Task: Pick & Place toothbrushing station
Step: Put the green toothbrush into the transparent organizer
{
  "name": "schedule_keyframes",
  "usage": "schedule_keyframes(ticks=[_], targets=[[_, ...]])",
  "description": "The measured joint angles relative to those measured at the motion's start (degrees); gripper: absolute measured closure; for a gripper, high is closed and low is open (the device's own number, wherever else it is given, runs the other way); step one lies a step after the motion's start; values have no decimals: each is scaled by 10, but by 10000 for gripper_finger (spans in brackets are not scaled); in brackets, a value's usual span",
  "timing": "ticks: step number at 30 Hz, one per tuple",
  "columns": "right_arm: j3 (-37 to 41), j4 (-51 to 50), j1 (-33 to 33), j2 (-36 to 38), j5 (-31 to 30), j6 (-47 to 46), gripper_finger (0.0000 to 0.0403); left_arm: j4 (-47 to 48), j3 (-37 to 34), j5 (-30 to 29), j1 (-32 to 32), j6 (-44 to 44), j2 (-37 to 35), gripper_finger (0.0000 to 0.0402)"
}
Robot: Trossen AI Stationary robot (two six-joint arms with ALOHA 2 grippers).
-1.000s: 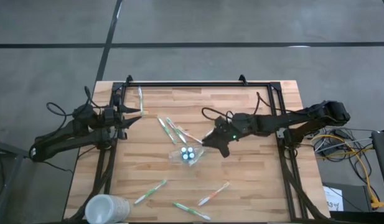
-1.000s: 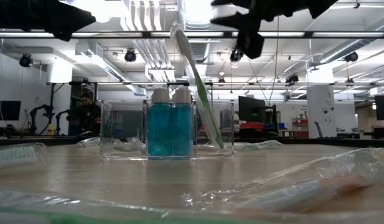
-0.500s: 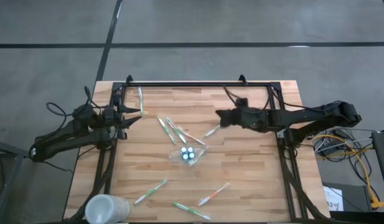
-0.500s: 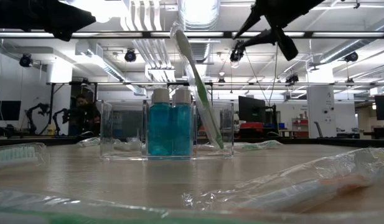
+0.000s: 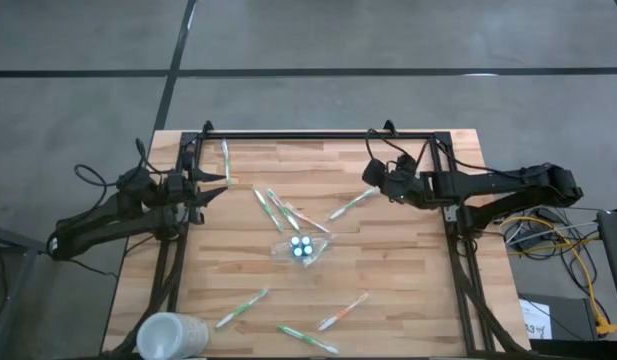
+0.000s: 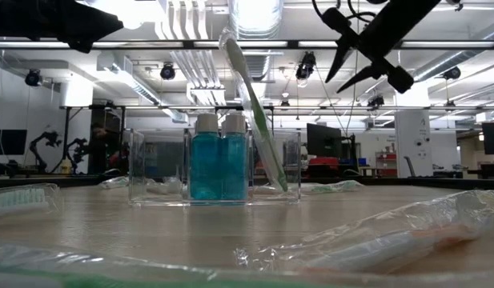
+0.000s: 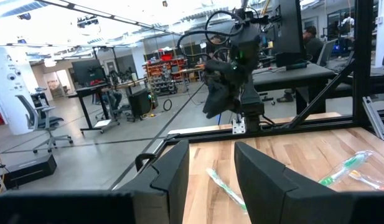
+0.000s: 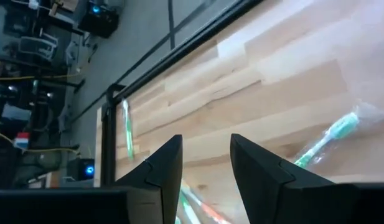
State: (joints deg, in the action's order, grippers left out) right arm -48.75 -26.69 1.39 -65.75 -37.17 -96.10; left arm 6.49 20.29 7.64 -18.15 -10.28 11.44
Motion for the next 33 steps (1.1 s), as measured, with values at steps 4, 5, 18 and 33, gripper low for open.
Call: schedule_keyframes(ticks=[4, 5, 18, 33], targets=[[0, -7, 21, 1, 0, 53, 268, 0, 0, 0, 0, 0, 0, 268], [0, -6, 26, 0, 1, 54, 268, 0, 0, 0, 0, 0, 0, 268], [0, -104, 94, -43, 123, -26, 262, 0, 0, 0, 0, 0, 0, 268], [0, -94, 113, -204, 153, -219, 261, 0, 0, 0, 0, 0, 0, 268]])
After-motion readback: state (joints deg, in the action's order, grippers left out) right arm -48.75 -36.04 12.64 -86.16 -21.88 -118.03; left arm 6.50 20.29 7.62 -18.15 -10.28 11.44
